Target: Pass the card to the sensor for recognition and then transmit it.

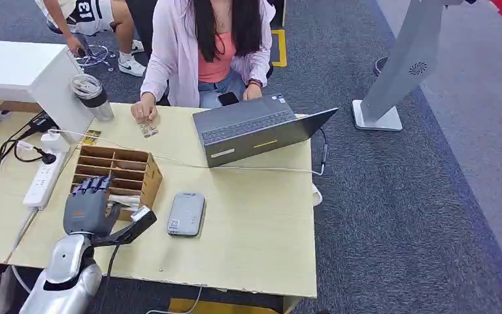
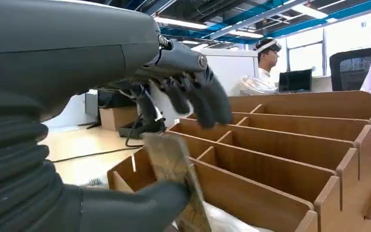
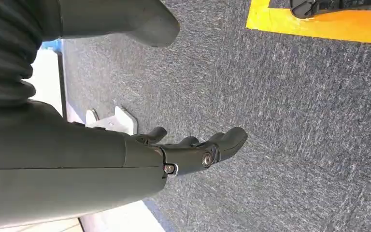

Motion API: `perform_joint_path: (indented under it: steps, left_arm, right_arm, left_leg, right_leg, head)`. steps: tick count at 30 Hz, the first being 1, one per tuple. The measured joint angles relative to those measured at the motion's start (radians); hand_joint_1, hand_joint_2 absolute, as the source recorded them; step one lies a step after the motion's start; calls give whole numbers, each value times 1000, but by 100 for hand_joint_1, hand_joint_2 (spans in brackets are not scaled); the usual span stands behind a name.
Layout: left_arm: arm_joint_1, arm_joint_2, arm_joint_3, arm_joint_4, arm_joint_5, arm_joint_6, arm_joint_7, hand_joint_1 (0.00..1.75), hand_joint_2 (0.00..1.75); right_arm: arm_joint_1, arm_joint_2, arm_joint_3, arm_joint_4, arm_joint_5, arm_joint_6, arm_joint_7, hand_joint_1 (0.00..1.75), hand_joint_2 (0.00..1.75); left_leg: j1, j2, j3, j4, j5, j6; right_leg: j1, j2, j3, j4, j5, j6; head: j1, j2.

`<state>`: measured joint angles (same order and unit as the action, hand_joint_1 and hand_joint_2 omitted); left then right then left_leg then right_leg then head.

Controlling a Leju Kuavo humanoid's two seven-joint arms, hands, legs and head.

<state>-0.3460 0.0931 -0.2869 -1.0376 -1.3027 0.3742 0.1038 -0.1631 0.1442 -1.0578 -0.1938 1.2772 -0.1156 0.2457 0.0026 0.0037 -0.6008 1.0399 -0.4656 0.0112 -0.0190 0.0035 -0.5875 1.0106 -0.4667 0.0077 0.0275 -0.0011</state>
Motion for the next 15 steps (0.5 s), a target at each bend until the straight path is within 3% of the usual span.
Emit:
perform_joint_path:
  steps: [15]
  left_arm:
    - [-6, 0, 0, 1, 35, -61, -39, 175, 175]
  right_arm:
    - [-1, -2, 0, 0, 10, 2, -4, 0, 175]
  left_leg:
    - [0, 0, 0, 0, 0, 0]
  right_leg:
    - [0, 0, 0, 0, 0, 0]
  head:
    - [0, 0]
